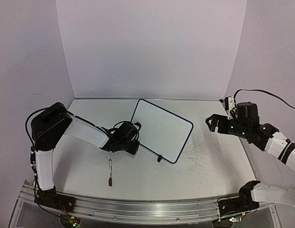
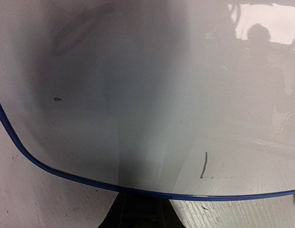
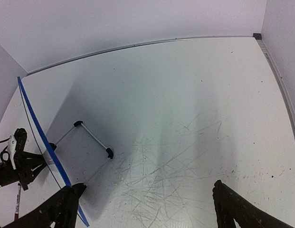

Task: Write a sentence on the whiteboard
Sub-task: Move the whiteboard to the whiteboard stand, then move the whiteboard to the center of the board, then pick up the whiteboard marker from the corner of the board, then pass from the left arm to the right, then pass from the right arm to the left, then open the pen cap from the whiteboard marker.

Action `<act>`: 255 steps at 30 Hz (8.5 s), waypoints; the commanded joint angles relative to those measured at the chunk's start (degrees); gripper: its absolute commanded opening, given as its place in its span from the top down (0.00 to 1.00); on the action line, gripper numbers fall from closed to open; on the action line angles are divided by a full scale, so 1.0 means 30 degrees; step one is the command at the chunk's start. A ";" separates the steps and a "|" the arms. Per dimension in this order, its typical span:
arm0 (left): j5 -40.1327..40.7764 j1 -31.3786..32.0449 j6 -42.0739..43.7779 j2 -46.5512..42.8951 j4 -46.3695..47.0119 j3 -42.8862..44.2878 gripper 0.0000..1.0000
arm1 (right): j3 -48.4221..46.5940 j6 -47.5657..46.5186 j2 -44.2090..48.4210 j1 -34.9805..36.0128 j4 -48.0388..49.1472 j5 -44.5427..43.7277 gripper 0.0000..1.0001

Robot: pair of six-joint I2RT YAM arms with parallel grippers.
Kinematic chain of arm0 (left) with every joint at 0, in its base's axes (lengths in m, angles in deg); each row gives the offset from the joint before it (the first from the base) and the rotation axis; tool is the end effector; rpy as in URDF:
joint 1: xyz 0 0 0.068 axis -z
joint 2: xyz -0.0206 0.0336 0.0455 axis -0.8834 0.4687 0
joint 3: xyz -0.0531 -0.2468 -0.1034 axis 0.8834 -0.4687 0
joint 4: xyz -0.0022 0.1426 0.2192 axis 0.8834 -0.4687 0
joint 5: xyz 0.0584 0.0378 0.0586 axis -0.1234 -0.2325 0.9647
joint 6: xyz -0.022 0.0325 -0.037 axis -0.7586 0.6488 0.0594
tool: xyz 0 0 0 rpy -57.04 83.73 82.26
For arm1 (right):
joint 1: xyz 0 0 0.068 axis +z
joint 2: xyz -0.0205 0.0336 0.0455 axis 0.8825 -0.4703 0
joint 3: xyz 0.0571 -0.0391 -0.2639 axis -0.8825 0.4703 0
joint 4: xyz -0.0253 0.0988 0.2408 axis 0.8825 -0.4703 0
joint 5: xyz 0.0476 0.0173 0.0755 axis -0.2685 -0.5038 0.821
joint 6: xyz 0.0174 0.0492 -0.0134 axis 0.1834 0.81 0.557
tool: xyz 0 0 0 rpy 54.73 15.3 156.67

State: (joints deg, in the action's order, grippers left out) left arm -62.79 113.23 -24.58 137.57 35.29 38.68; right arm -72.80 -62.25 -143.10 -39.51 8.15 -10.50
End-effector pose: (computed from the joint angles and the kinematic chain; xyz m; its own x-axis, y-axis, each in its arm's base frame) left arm 0.2570 -0.3053 0.1153 -0.6211 0.3726 -0.6895 0.5103 0.8600 0.0050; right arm 0.2002 0.0841 0.2891 -0.5306 0.1130 -0.8401 -0.2619 0.9207 0.2893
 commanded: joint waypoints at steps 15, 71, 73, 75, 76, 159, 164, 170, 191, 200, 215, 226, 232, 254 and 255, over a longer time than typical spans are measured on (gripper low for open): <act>0.7235 0.3317 -0.8691 -0.0038 -0.0880 -0.0817 1.00 | -0.1575 0.1771 -0.0231 0.1751 -0.0956 0.1355 0.00; 0.5399 0.3017 -0.6300 -1.6583 -0.0861 -0.8512 0.10 | -0.5150 1.0272 -1.7322 1.2411 0.3090 -0.7018 0.51; 0.5383 0.3015 -0.6267 -1.6672 -0.0860 -0.8551 0.10 | -0.5171 1.0323 -1.7507 1.2428 0.3096 -0.7346 0.54; 0.5419 0.3027 -0.6215 -1.6809 -0.0832 -0.8566 0.10 | -0.5408 1.0056 -1.8045 1.2403 0.3110 -0.7766 0.60; 0.5395 0.3017 -0.6209 -1.6914 -0.0832 -0.8572 0.11 | -0.5511 0.9963 -1.8158 1.2402 0.3110 -0.7894 0.63; -0.7526 0.3853 0.2638 -1.5344 -0.0733 -0.3000 1.00 | -0.6954 0.4765 -0.9034 1.0203 0.8147 1.0033 0.34; -0.8222 0.3888 0.3432 -1.4736 0.0102 -0.3003 1.00 | -0.7084 0.5027 -0.9613 1.0214 0.8153 1.1226 0.42; -0.7951 0.3910 0.3530 -1.4813 0.0404 -0.3162 1.00 | -0.6940 0.5465 -0.9769 1.0215 0.8474 1.1572 0.76; -0.9439 0.3873 0.0469 -1.4671 0.1618 -0.4847 0.36 | -0.4871 0.4513 -0.6202 0.7319 0.8589 1.3336 1.00; -0.8263 0.3859 0.0794 -1.3126 0.1485 -0.3593 0.67 | -0.4749 0.4725 -0.6194 0.7317 0.8590 1.3347 1.00; -0.5472 0.3866 0.3073 -1.3634 0.1337 -0.4114 1.00 | -0.5059 0.2940 -0.6629 0.7320 0.7421 1.3255 0.30; -0.5879 0.3888 0.4956 -1.3053 0.0123 -0.3254 1.00 | -0.6521 0.2355 -0.9329 0.7621 0.6582 1.6468 0.30; -0.6381 0.3896 0.4943 -1.2718 -0.0008 -0.3060 1.00 | -0.7070 0.2535 -1.0452 0.8243 0.6622 1.6630 0.50; -0.6841 0.3936 0.4705 -1.2685 -0.0043 -0.2919 1.00 | -0.6233 0.3735 -1.0025 0.8375 0.8300 1.4693 0.65; -0.6835 0.3942 0.4699 -1.2685 -0.0048 -0.2901 1.00 | -0.6247 0.3756 -1.0084 0.8375 0.8322 1.4788 0.65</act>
State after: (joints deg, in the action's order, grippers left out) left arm -82.39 124.90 -10.94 99.37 33.82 26.79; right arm -91.40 -51.36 -174.38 -14.66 30.25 34.26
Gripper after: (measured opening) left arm 0.122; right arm 0.353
